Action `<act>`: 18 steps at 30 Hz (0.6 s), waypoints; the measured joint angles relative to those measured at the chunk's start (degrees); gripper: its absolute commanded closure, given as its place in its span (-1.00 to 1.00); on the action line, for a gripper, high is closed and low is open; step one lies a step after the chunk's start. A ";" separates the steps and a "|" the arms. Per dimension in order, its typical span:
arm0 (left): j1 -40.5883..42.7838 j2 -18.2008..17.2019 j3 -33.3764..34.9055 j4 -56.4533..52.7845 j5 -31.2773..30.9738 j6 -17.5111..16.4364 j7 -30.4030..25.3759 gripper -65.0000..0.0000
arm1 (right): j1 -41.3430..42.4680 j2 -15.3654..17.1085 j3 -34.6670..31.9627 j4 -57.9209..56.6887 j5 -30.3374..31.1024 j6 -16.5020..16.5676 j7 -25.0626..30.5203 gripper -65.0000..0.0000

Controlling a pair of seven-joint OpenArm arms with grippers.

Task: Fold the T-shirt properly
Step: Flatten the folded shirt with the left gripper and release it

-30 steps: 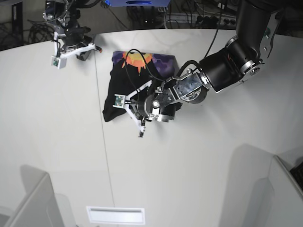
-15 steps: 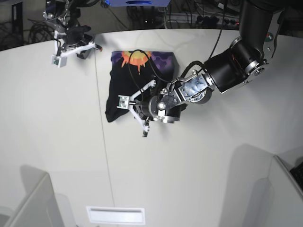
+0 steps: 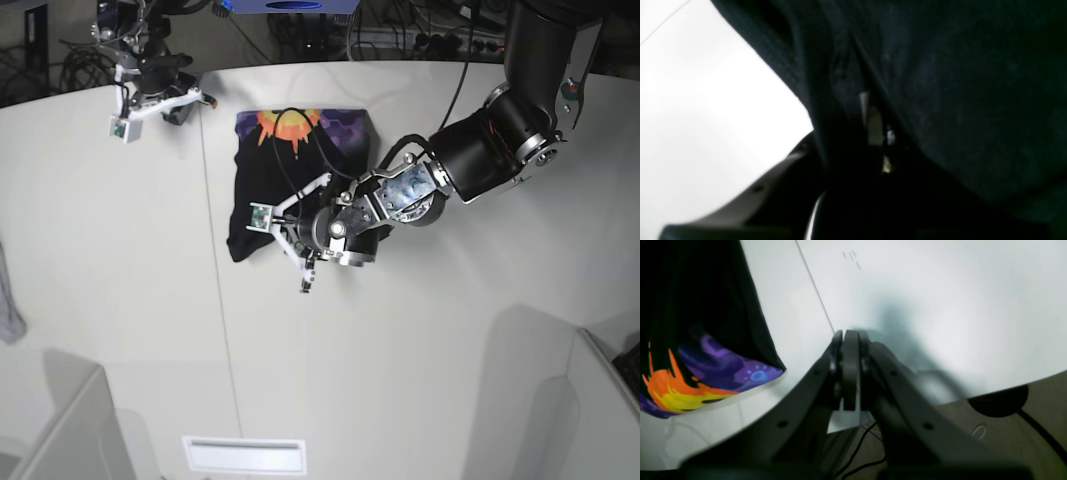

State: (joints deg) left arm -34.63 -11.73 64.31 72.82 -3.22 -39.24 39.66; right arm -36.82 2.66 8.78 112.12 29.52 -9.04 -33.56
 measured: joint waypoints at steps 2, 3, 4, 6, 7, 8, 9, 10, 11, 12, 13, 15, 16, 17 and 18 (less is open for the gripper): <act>-0.50 0.00 0.00 0.07 0.24 0.20 0.22 0.10 | 0.04 0.00 0.00 0.00 0.00 0.00 -0.02 1.00; -0.83 -0.04 0.00 0.07 0.15 0.17 0.46 -0.01 | 0.09 0.00 0.00 0.00 0.00 0.00 -0.02 1.00; -1.01 -0.07 -0.07 0.04 0.15 0.17 0.61 -0.13 | 0.09 0.02 0.00 0.00 0.00 0.00 -0.02 1.00; -1.27 -0.02 -0.09 0.02 0.44 0.22 0.59 -0.29 | 0.13 0.00 0.00 0.00 0.02 0.00 -0.02 1.00; -1.64 -0.04 -0.02 0.02 0.39 0.17 0.61 -0.33 | 0.11 0.00 -0.02 0.00 0.02 0.00 -0.02 1.00; -2.12 -0.09 0.02 0.02 0.37 0.02 0.85 -0.36 | 0.11 0.00 -0.04 0.00 0.02 0.00 -0.02 1.00; -2.49 -0.15 0.09 -0.07 0.09 -0.13 1.31 -0.37 | 0.11 0.02 -0.04 0.00 0.02 0.00 -0.04 1.00; -2.89 -0.22 0.13 -0.11 0.07 -0.28 1.31 -0.38 | 0.11 0.02 -0.04 0.00 0.00 0.00 -0.02 1.00; -3.39 -0.24 0.11 -0.22 0.00 -0.31 1.49 -0.39 | 0.11 0.02 -0.04 0.00 0.02 0.00 -0.04 1.00; -3.52 -0.20 -0.92 -0.31 0.15 -0.74 1.99 -0.39 | 0.11 -0.02 -0.04 0.00 0.02 0.00 -0.02 1.00; -3.45 -0.24 -2.69 -0.42 0.13 -1.31 2.21 -0.39 | 0.11 -0.02 -0.04 0.00 0.02 0.00 -0.09 1.00; -3.32 -0.33 -6.82 -0.42 0.37 -1.29 2.47 -0.39 | 0.11 0.02 -0.04 0.00 0.02 0.00 -0.04 1.00; -3.41 -0.28 -8.98 -0.11 0.68 -1.31 3.26 -0.39 | 0.11 0.02 -0.02 0.00 0.00 0.00 -0.04 1.00; -3.50 -0.13 -10.73 0.55 1.25 -1.18 3.43 -0.39 | 0.09 0.11 -0.04 0.00 0.02 0.00 -0.09 1.00; -3.67 0.00 -11.85 1.36 1.27 -1.11 3.43 -0.39 | 0.11 0.11 -0.04 0.00 0.02 0.00 -0.11 1.00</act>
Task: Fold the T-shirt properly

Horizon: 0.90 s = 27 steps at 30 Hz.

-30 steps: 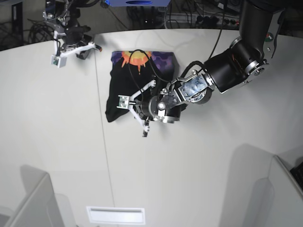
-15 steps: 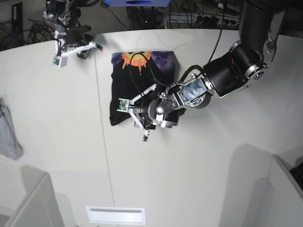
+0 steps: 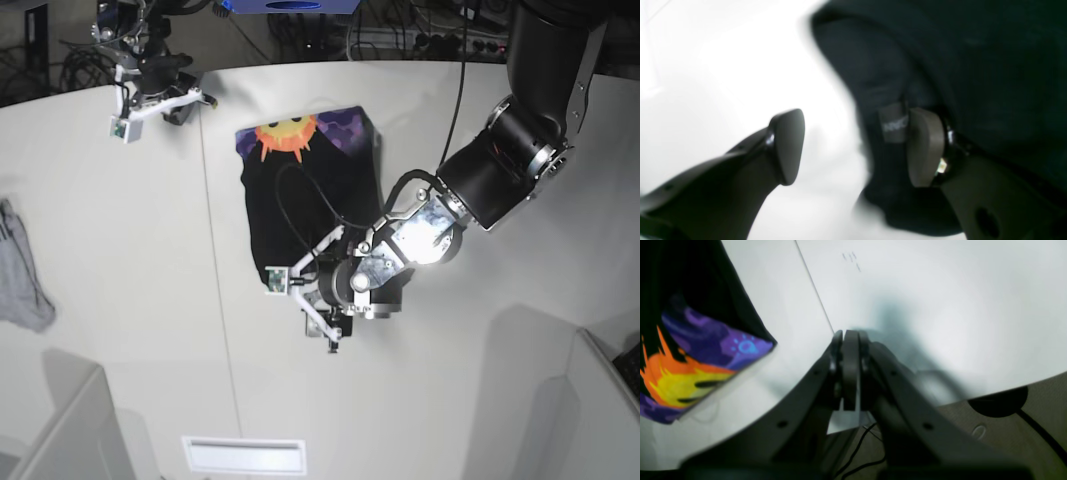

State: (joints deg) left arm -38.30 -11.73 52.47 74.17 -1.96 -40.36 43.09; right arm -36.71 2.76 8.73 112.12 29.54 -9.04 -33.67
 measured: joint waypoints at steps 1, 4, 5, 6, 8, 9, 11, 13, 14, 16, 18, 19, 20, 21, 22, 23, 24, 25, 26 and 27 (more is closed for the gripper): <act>-0.20 0.15 -0.70 0.87 -0.02 0.00 -0.02 -0.39 | 0.02 -0.07 0.00 0.00 0.00 0.00 0.07 1.00; -0.33 0.48 -0.63 3.06 -0.17 0.00 -0.24 -0.39 | 0.02 0.04 0.00 0.00 -0.02 0.00 0.04 1.00; -0.15 0.63 -0.63 3.54 -0.44 -0.11 -0.22 -0.39 | 0.02 0.04 0.00 0.00 -0.02 0.00 0.07 1.00; 0.13 0.63 -0.79 4.15 -0.63 -0.07 -0.20 -0.38 | 0.02 0.02 0.00 0.00 0.00 0.00 0.04 1.00; 0.20 0.26 -1.07 6.43 -0.28 -0.13 -0.13 -0.36 | 0.02 0.09 0.00 0.00 -0.02 0.00 0.04 1.00; 0.26 0.15 -2.10 7.78 0.02 -0.22 0.07 -0.36 | 0.07 0.24 0.00 0.00 0.00 0.00 0.04 1.00; 1.25 0.20 -6.58 11.98 -0.04 -0.13 1.27 -0.33 | 0.11 0.31 -0.07 0.00 0.00 0.00 0.07 1.00; 3.34 0.66 -13.31 16.94 -0.04 -0.15 4.79 -0.04 | 0.13 0.61 -0.07 0.02 -0.02 0.00 0.11 1.00; 4.83 0.68 -17.16 19.28 0.04 0.00 5.46 0.21 | 0.17 0.81 -0.09 0.09 -0.22 0.02 0.09 1.00; 8.94 0.52 -24.33 23.98 0.28 0.00 6.45 0.83 | -0.07 2.47 -0.44 0.35 0.00 0.02 0.15 1.00; 13.62 -0.46 -30.86 29.20 0.81 -0.13 7.17 1.00 | -0.39 4.85 -1.31 0.39 -0.57 0.02 2.69 1.00; 15.85 -1.51 -33.27 31.98 2.73 0.04 6.93 1.00 | -0.72 5.92 -1.73 0.57 -0.66 -0.04 4.13 1.00; 18.40 -2.38 -35.08 34.82 5.16 0.00 6.91 1.00 | -1.77 6.97 -2.12 0.92 -0.39 0.04 5.99 1.00; 20.63 -3.08 -37.24 36.85 6.32 -0.04 6.64 1.00 | -2.69 8.24 -2.38 1.27 0.02 0.31 6.99 1.00; 23.02 -3.61 -39.52 38.25 7.52 0.07 5.57 1.00 | -3.67 9.31 -2.38 1.53 -0.17 0.44 8.50 1.00; 25.64 -4.20 -41.59 38.80 8.35 0.00 2.93 1.00 | -4.79 10.12 -2.36 1.73 -0.28 0.33 10.14 1.00; 28.00 -5.18 -43.65 38.82 8.13 0.00 -0.59 1.00 | -5.55 11.10 -2.36 1.92 -0.20 0.02 10.93 1.00; 31.23 -6.36 -45.83 38.66 7.56 -0.02 -5.99 1.00 | -6.78 12.20 -2.36 1.99 0.00 0.22 12.28 1.00; 34.69 -7.37 -48.04 38.56 7.85 0.00 -10.03 1.00 | -7.87 13.35 -2.36 1.99 -0.24 0.50 13.38 1.00; 37.92 -8.07 -50.38 38.29 8.31 0.09 -13.31 1.00 | -8.81 14.27 -2.27 1.99 -0.50 -0.02 14.95 1.00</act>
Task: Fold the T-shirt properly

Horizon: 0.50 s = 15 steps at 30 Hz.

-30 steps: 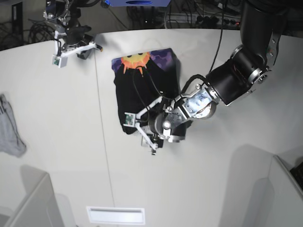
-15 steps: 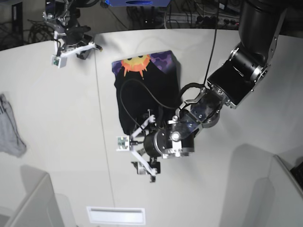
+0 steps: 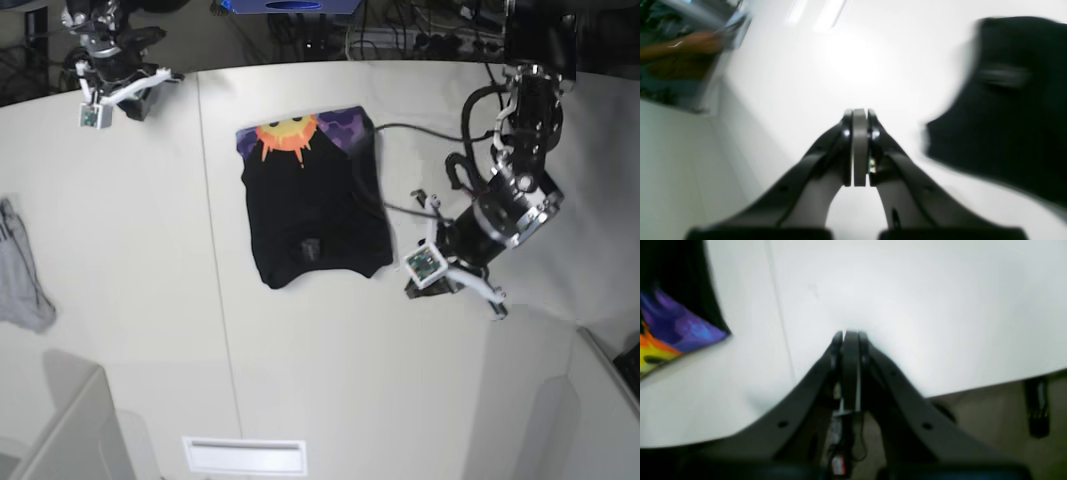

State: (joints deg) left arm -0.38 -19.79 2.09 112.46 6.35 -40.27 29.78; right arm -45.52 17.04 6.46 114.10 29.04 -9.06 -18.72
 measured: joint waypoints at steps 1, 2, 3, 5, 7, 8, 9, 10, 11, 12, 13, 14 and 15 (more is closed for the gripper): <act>4.04 -0.57 -2.32 -0.04 0.02 0.04 -4.17 1.00 | -1.44 0.59 0.04 0.04 -0.28 0.09 2.03 1.00; 7.93 -0.85 -4.37 0.07 0.55 0.15 -7.80 1.00 | -2.80 1.36 0.02 0.04 -1.92 1.18 3.04 1.00; 12.17 -0.81 -6.10 0.20 0.98 0.20 -11.82 1.00 | -4.48 1.81 0.04 0.04 -4.11 3.72 4.52 1.00; 19.56 -0.31 -8.50 0.33 0.15 0.15 -17.49 1.00 | -7.91 1.57 0.28 0.17 -10.01 7.23 8.26 1.00; 25.97 0.17 -11.02 0.26 0.13 -0.50 -20.72 1.00 | -10.88 -0.22 0.39 0.17 -15.89 8.52 10.49 1.00; 28.59 0.28 -12.66 0.33 0.07 -0.28 -22.40 1.00 | -12.15 -1.03 0.39 0.17 -18.36 8.92 11.61 1.00; 31.30 0.07 -14.01 0.39 0.04 0.04 -23.93 1.00 | -13.60 -1.92 0.39 0.22 -21.05 9.46 12.39 1.00; 33.73 -0.39 -14.71 0.31 0.37 0.20 -24.63 1.00 | -14.84 -2.62 0.20 0.22 -23.30 9.60 12.39 1.00; 36.13 -0.57 -14.86 0.24 0.90 0.87 -26.16 1.00 | -15.96 -3.28 0.00 0.22 -25.88 9.51 12.24 1.00; 38.40 -0.50 -14.80 0.28 0.76 1.01 -27.93 1.00 | -16.72 -3.85 -0.17 0.22 -26.47 9.55 12.07 1.00; 40.89 -0.39 -14.34 0.31 0.61 0.79 -29.83 1.00 | -17.44 -4.11 -0.92 0.20 -27.06 9.25 12.13 1.00; 43.12 -0.17 -14.01 0.31 0.74 0.55 -31.01 1.00 | -18.10 -3.93 -2.01 0.15 -27.82 9.35 12.20 1.00; 45.48 0.02 -13.97 0.35 0.68 -0.39 -32.22 1.00 | -18.95 -3.72 -3.04 0.17 -28.15 9.25 12.11 1.00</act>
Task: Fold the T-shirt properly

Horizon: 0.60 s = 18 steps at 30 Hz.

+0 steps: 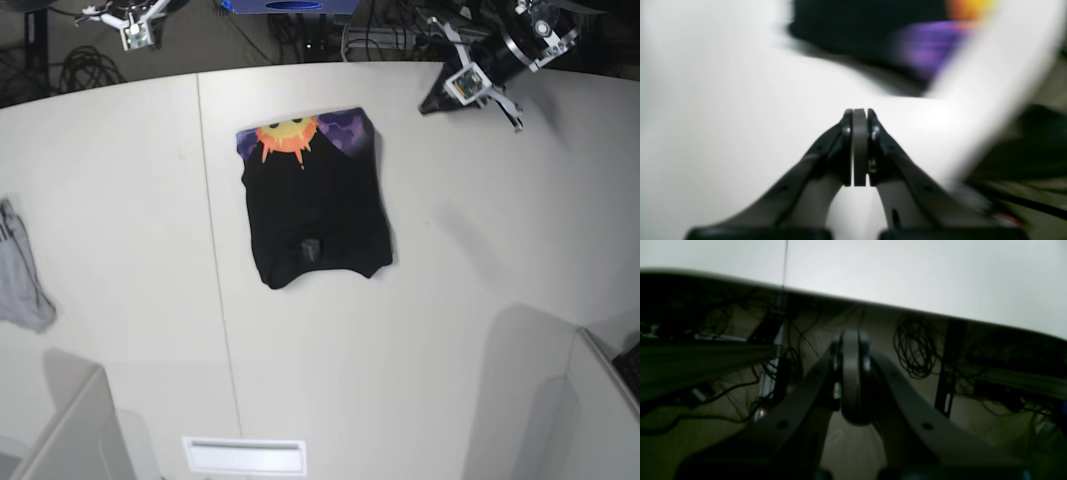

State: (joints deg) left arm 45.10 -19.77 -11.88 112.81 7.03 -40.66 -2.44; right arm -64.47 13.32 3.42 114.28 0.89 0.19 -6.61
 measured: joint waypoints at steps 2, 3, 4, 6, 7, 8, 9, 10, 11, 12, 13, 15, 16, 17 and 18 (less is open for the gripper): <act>4.83 0.00 -0.02 -0.15 -0.24 0.39 -1.05 1.00 | -2.40 0.94 -3.10 0.00 -0.87 -0.13 -2.97 1.00; 6.86 -0.02 -0.17 -0.33 -0.20 0.31 -1.38 1.00 | -3.26 1.66 -4.74 -0.09 -1.33 -0.04 -5.35 1.00; 8.61 0.31 -0.24 -0.66 -0.17 0.55 -2.45 1.00 | -3.74 2.43 -6.60 -0.13 -1.60 -0.09 -7.37 1.00; 12.13 1.62 0.39 -1.99 -0.66 1.42 -4.83 1.00 | -3.54 3.82 -10.75 -0.17 -2.25 0.28 -12.13 1.00; 13.44 2.10 1.42 -3.34 -0.50 1.36 -6.03 1.00 | -3.04 4.52 -12.55 -0.28 -2.25 0.28 -14.16 1.00; 14.80 2.38 2.82 -4.79 -0.63 0.96 -6.97 1.00 | -2.36 5.27 -14.38 -0.42 -2.27 0.28 -16.02 1.00; 15.87 2.45 4.02 -6.23 -0.59 0.96 -7.76 1.00 | -1.62 5.90 -16.13 -0.96 -2.47 0.26 -17.14 1.00; 16.72 2.36 5.38 -8.04 -0.70 0.96 -9.01 1.00 | -0.35 6.62 -18.03 -2.27 -2.60 -0.15 -17.20 1.00; 17.00 2.45 6.86 -10.25 -0.13 1.05 -9.25 1.00 | 0.98 7.17 -20.02 -4.02 -2.58 -0.13 -17.31 1.00; 16.83 2.73 8.13 -12.96 -0.26 1.27 -9.33 1.00 | 2.32 7.67 -21.97 -6.19 -2.47 -0.11 -17.11 1.00; 16.63 3.37 8.98 -15.37 -0.42 1.22 -9.27 1.00 | 3.54 8.13 -23.63 -8.09 -2.43 -0.04 -17.68 1.00; 15.87 5.18 10.51 -20.22 -0.94 1.40 -9.60 1.00 | 6.12 8.24 -26.05 -11.96 -2.29 -0.04 -18.12 1.00; 15.23 6.19 11.30 -22.51 -0.85 1.33 -9.44 1.00 | 7.32 8.28 -27.10 -13.33 -2.40 -0.09 -18.03 1.00; 14.05 7.13 12.09 -25.03 -0.31 1.20 -9.64 1.00 | 8.87 8.28 -27.89 -14.88 -2.40 -0.13 -18.01 1.00; 13.00 7.93 12.98 -27.78 -0.07 2.03 -9.73 1.00 | 10.16 8.09 -28.68 -16.26 -2.49 -0.17 -17.68 1.00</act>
State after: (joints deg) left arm 58.11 -11.84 1.10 85.03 6.96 -38.63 -12.16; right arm -54.30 21.41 -25.26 98.02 -1.61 0.01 -24.29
